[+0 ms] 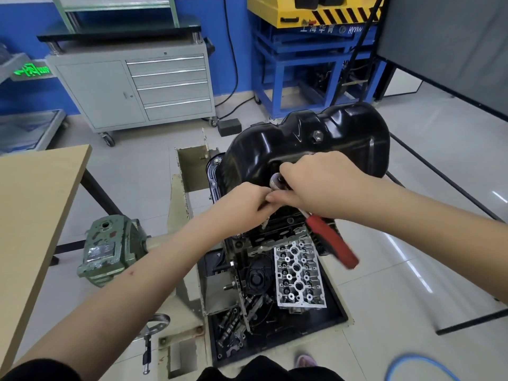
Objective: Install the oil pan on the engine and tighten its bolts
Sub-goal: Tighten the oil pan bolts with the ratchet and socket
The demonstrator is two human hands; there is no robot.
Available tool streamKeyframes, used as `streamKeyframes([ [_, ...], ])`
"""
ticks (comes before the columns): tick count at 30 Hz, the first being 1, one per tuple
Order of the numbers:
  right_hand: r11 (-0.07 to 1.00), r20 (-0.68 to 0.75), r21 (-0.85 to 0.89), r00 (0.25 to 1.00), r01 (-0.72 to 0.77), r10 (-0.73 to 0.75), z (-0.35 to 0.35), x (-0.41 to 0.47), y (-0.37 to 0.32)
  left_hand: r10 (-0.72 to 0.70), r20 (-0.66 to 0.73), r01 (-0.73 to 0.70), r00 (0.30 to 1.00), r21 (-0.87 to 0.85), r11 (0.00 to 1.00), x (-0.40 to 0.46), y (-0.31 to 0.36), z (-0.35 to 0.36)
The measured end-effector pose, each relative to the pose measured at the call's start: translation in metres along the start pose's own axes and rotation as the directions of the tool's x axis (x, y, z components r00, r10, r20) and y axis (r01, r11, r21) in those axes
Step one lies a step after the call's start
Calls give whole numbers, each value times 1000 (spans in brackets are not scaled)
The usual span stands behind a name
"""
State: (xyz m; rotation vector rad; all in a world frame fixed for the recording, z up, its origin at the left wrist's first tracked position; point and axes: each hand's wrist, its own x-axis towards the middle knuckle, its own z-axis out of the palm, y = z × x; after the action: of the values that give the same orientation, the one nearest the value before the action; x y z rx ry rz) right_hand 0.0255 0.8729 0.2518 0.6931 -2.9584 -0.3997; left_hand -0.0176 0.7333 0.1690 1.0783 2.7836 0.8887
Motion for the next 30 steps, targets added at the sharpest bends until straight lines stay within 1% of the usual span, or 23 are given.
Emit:
streamKeyframes([
  [1,1000,-9,-1,1000,20,-20,2,0,1,2,-5,-2,1000,6,1000,1,1,1],
  [2,997,-36,-34,997,72,-74,5,1,4,4,-5,-4,1000,15,1000,2,2,2],
  [4,969,-54,-133,975,208,-217,10,2,12,0,28,-1,1000,37,999,4,1,1],
  [5,955,-47,-156,964,253,-263,10,2,15,-6,53,4,999,46,999,4,1,0],
  [6,949,-49,-167,959,268,-280,8,2,16,-11,68,8,998,48,999,4,1,-1],
  [8,959,-54,-171,970,227,-239,7,1,14,-22,79,19,997,35,999,4,1,-1],
  [9,976,-41,-145,984,164,-172,4,-1,11,-28,79,26,996,20,999,3,1,-1],
  [11,999,-6,-41,1000,24,-25,2,-2,4,-36,61,35,997,11,999,4,2,1],
  [12,1000,-9,-7,1000,-8,8,3,-2,3,-40,56,38,998,30,999,4,3,1],
  [13,1000,-17,12,1000,-7,7,3,-3,3,-41,60,38,997,54,998,4,4,2],
  [14,999,-47,13,998,29,-28,6,-3,4,-38,69,33,997,70,997,5,4,2],
  [16,986,-84,-51,983,158,-162,12,-3,8,-29,105,22,994,65,998,5,4,1],
  [18,962,-55,-108,965,251,-257,12,-3,11,-33,151,26,988,45,999,6,2,-2],
  [20,965,-64,-125,969,229,-238,11,-4,8,-27,184,18,982,48,999,5,2,-4],
  [21,976,-69,-123,979,182,-191,8,-5,5,-19,180,11,984,45,999,4,2,-5],
  [24,1000,-41,-25,999,2,-3,3,-7,-4,-27,138,22,990,38,999,2,3,-4],
  [25,1000,-36,0,999,-20,20,3,-6,-5,-32,126,25,992,57,998,2,3,-2],
  [26,1000,-39,19,999,-14,15,4,-6,-5,-32,116,23,993,74,997,3,4,-1],
  [28,998,-62,17,997,54,-53,9,-4,0,-25,120,15,992,84,996,4,3,0],
  [30,988,-63,-49,986,149,-152,10,-2,4,-16,158,7,987,61,998,5,2,-2],
])
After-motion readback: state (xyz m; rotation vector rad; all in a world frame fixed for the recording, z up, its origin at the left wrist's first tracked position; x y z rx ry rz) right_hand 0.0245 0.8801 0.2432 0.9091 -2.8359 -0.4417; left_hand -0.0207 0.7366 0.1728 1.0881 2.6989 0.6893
